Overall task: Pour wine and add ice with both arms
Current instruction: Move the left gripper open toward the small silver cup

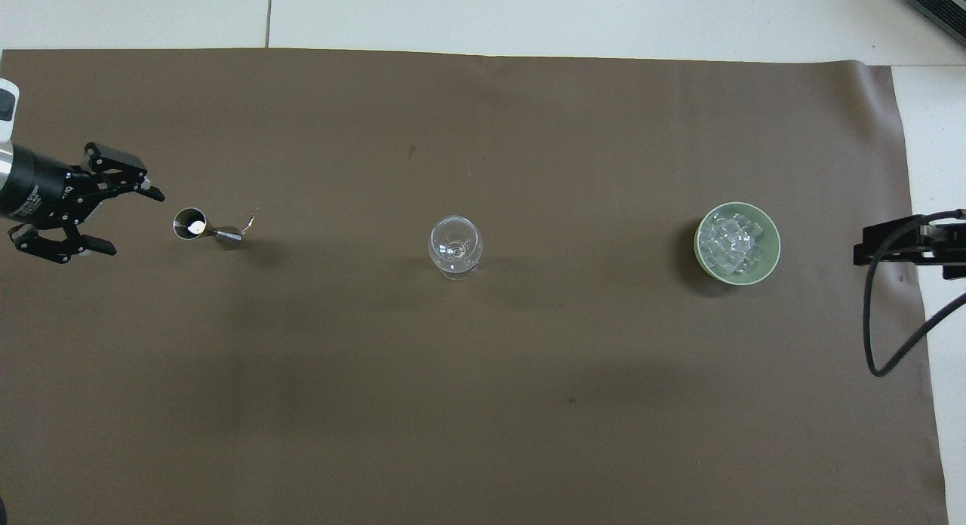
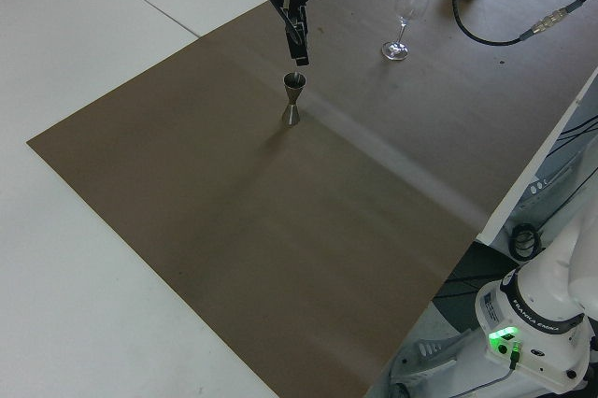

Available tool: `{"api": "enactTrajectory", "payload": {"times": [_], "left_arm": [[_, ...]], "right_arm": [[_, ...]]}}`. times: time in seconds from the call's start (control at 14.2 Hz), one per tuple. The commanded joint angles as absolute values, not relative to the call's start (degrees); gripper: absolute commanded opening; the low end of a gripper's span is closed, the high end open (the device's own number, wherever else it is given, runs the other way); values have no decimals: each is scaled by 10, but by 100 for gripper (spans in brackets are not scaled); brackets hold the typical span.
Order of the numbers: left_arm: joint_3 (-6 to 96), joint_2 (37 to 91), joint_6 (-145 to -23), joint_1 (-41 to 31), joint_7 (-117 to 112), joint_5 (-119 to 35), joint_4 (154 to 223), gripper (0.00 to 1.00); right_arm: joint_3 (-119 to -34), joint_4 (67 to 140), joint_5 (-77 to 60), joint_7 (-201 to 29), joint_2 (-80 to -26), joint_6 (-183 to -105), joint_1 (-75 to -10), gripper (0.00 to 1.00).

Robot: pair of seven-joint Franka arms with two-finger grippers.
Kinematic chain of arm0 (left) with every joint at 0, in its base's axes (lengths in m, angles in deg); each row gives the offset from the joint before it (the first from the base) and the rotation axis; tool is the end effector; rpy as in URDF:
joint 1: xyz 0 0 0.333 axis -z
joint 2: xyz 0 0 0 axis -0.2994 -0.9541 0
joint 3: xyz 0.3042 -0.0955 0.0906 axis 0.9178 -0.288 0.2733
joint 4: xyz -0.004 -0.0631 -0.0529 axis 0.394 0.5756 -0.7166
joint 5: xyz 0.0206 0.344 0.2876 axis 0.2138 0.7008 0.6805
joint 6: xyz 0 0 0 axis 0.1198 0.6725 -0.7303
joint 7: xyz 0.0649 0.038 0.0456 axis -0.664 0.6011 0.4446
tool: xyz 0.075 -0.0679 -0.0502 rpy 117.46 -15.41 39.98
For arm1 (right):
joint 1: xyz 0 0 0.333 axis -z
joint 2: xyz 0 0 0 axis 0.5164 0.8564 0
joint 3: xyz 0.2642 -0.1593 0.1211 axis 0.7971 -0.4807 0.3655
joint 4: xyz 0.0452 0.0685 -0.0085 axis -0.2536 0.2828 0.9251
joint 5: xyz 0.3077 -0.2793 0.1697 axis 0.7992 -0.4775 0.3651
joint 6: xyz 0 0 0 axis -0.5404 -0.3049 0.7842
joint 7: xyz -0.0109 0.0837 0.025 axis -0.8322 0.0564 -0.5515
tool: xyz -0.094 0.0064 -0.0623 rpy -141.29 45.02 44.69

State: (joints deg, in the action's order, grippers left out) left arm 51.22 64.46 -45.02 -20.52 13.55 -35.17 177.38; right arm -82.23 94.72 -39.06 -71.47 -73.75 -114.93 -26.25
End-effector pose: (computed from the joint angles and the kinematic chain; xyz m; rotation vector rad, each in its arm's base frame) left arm 0.6551 0.0382 0.4729 2.6697 1.0290 -0.2915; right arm 0.5771 -0.0342 0.6396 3.1272 -0.2711 -0.0414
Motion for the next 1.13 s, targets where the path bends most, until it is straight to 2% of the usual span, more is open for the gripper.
{"api": "enactTrajectory", "payload": {"times": [0.0,0.42,1.06], "left_arm": [[509,673,-515,-215,141,-378,1857,100],[509,655,-526,-258,159,-464,1858,100],[509,555,-484,-306,280,-540,1774,100]], "right_arm": [[-820,951,-388,-730,-745,-1143,-259,100],[-820,951,-388,-729,-745,-1143,-259,100],[-820,951,-388,-730,-745,-1143,-259,100]]}}
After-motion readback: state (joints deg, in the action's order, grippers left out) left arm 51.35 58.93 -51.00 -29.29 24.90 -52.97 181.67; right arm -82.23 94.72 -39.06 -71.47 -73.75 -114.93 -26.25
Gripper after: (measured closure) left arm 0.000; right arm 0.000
